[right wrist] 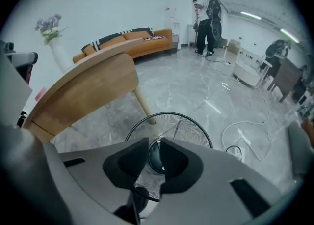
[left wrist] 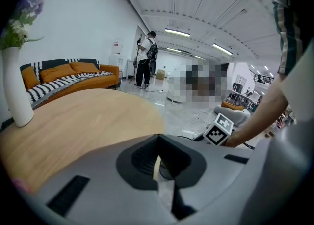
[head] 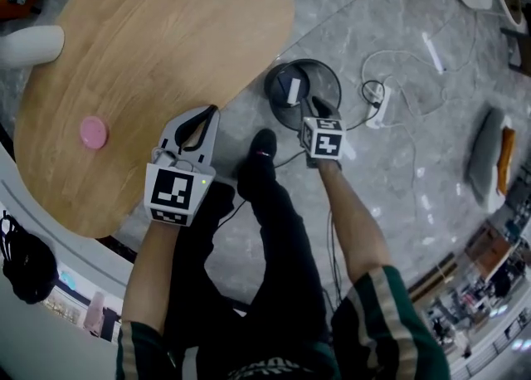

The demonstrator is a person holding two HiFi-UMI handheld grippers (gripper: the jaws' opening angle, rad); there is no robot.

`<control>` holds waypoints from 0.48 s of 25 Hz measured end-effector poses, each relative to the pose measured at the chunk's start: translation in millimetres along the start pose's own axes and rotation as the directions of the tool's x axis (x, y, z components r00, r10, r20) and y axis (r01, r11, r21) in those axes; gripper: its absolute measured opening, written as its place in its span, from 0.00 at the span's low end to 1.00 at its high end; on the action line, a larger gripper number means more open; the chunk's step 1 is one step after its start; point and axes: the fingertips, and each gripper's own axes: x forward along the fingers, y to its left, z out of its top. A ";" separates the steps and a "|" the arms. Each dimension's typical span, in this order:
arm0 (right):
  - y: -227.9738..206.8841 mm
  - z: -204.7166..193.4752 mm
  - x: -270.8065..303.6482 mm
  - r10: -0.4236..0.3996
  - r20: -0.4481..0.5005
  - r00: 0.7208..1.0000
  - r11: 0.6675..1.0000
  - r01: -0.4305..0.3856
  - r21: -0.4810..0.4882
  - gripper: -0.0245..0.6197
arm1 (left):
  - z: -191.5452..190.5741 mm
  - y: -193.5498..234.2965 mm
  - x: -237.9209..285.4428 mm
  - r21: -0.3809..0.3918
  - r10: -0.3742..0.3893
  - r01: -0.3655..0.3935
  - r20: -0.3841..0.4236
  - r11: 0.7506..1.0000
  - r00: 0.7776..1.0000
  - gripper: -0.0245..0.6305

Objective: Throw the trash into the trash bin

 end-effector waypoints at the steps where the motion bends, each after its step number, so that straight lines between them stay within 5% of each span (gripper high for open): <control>1: 3.3 2.0 -5.4 0.001 0.000 1.000 1.000 -0.001 -0.019 0.11 | 1.6 3.1 -7.1 -0.005 0.009 -0.009 0.003 1.000 1.000 0.04; 3: 11.3 6.1 -18.1 0.010 0.005 1.000 0.999 -0.009 -0.053 0.04 | 3.2 10.1 -23.1 -0.021 0.029 -0.029 0.007 0.999 1.000 0.04; 12: 65.5 60.5 -97.2 0.084 0.131 0.988 0.993 -0.073 -0.088 0.04 | -2.2 45.5 -111.2 -0.112 0.154 -0.150 0.025 0.982 0.988 0.04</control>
